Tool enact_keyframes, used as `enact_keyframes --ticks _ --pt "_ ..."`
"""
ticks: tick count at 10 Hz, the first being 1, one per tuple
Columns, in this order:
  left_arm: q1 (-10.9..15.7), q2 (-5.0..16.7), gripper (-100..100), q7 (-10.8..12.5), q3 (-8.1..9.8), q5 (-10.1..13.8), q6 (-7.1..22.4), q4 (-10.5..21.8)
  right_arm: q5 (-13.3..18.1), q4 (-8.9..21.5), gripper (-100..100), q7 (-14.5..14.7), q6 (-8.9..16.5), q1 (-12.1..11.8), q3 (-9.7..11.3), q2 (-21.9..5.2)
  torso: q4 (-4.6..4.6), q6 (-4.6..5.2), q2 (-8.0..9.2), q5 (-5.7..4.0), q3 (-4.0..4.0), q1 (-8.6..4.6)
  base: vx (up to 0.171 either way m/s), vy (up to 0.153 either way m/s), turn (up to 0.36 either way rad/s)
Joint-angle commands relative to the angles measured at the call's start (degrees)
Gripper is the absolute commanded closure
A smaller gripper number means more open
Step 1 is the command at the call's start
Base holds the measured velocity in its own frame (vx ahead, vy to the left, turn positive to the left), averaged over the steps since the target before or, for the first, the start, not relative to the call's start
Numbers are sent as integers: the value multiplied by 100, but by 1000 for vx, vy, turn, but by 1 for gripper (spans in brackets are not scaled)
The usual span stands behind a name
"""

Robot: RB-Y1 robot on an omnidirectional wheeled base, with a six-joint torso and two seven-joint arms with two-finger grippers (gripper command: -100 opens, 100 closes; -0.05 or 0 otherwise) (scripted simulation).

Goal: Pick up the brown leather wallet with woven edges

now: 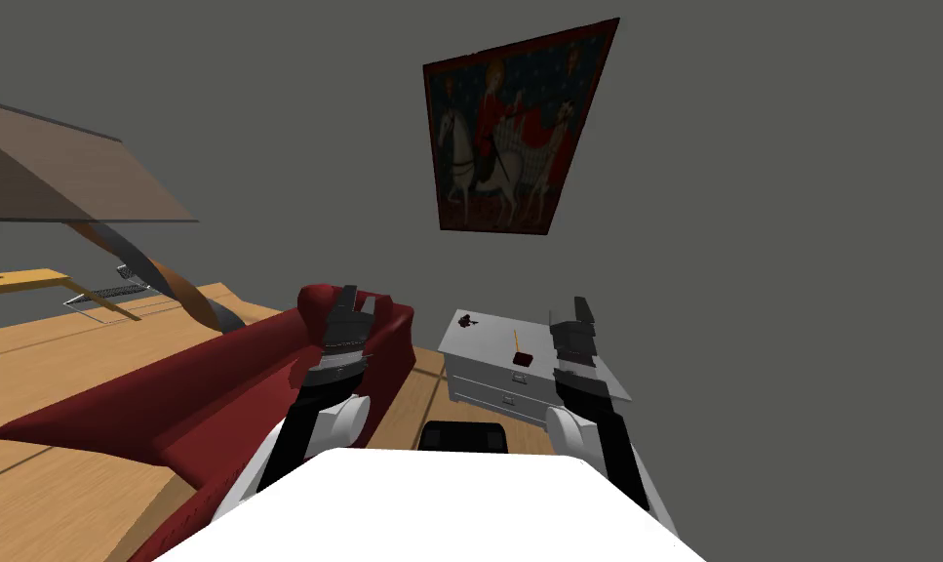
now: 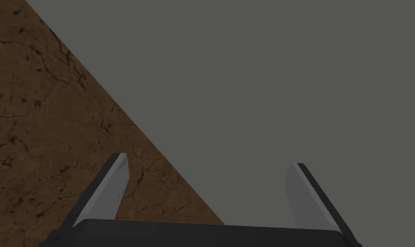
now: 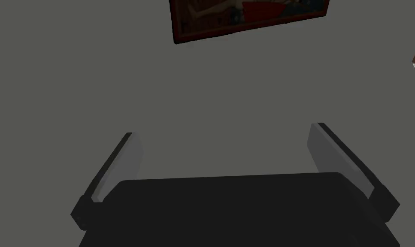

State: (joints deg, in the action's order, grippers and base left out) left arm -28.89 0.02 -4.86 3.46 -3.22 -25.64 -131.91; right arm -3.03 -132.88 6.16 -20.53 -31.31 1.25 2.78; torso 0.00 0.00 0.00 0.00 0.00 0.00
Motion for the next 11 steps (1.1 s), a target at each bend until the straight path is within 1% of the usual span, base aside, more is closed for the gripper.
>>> enact_keyframes --ticks 1,3,6,8,11 --pt "0 0 0 0 0 0 0 0 56 45 -100 31 11 -22 -8 -242 0 0 0 0 0 0 -7 -12 44" --pt "0 0 0 0 0 0 0 0 189 150 -100 103 36 -79 -28 -590 1 -1 4 -3 2 -13 -13 -36 99" --pt "1 1 0 0 0 0 0 0 519 407 -100 277 95 -234 -76 -1069 3 -1 13 -6 7 -25 -34 -61 147" --pt "1 1 0 0 0 0 0 0 815 634 -100 428 144 -386 -116 -1356 3 -1 14 -8 8 -35 -40 -78 211" --pt "1 1 0 0 1 0 0 0 1338 1041 -100 692 221 -688 -184 -1784 4 -1 19 -10 11 -40 -60 -87 259"
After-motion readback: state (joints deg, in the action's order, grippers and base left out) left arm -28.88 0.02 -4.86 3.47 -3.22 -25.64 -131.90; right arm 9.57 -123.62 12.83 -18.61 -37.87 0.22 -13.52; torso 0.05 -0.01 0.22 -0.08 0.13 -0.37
